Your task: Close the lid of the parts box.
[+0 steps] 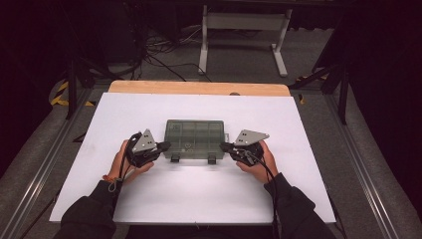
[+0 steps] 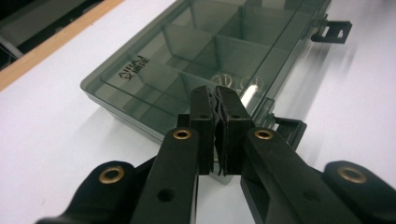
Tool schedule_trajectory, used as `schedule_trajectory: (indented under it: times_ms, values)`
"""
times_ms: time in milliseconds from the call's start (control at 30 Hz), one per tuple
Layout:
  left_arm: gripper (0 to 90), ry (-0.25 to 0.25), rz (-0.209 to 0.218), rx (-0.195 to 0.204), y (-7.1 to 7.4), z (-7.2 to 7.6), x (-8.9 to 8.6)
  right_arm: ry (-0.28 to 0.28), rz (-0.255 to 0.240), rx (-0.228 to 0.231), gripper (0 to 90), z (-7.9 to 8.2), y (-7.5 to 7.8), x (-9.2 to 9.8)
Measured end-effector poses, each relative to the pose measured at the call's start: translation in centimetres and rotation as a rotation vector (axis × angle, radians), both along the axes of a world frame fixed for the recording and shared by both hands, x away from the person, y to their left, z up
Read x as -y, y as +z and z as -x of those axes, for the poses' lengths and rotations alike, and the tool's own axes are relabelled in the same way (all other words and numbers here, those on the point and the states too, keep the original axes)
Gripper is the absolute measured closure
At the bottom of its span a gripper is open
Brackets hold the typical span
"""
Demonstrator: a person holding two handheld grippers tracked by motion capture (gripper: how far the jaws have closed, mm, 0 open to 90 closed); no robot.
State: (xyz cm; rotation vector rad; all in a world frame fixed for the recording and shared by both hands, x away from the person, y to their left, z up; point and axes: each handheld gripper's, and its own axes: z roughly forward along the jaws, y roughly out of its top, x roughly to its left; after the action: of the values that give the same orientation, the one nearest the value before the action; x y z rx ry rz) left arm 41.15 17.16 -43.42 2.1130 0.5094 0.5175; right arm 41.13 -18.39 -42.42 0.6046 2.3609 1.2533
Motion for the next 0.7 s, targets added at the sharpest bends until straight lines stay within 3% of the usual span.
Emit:
schedule_trajectory:
  times_ms: [200, 367, 567, 600, 700]
  values:
    - [80.0, 0.016, 0.016, 0.018, 0.2, 0.0, -0.3, -0.016, -0.023, 0.025, 81.3, 0.2, 0.5, 0.4]
    - [69.1, 0.033, 0.026, 0.042, 0.5, 0.2, -0.6, -0.033, -0.04, 0.038, 76.7, 0.3, 0.8, 0.8]
    - [57.9, 0.047, 0.042, 0.06, 0.7, 0.3, -0.9, -0.054, -0.066, 0.048, 63.7, 0.4, 1.1, 1.2]
    - [56.0, 0.052, 0.044, 0.062, 0.7, 0.4, -1.0, -0.068, -0.064, 0.052, 56.1, 0.4, 1.2, 1.3]
    - [50.2, 0.055, 0.047, 0.066, 0.7, 0.4, -1.1, -0.085, -0.06, 0.053, 45.7, 0.4, 1.2, 1.5]
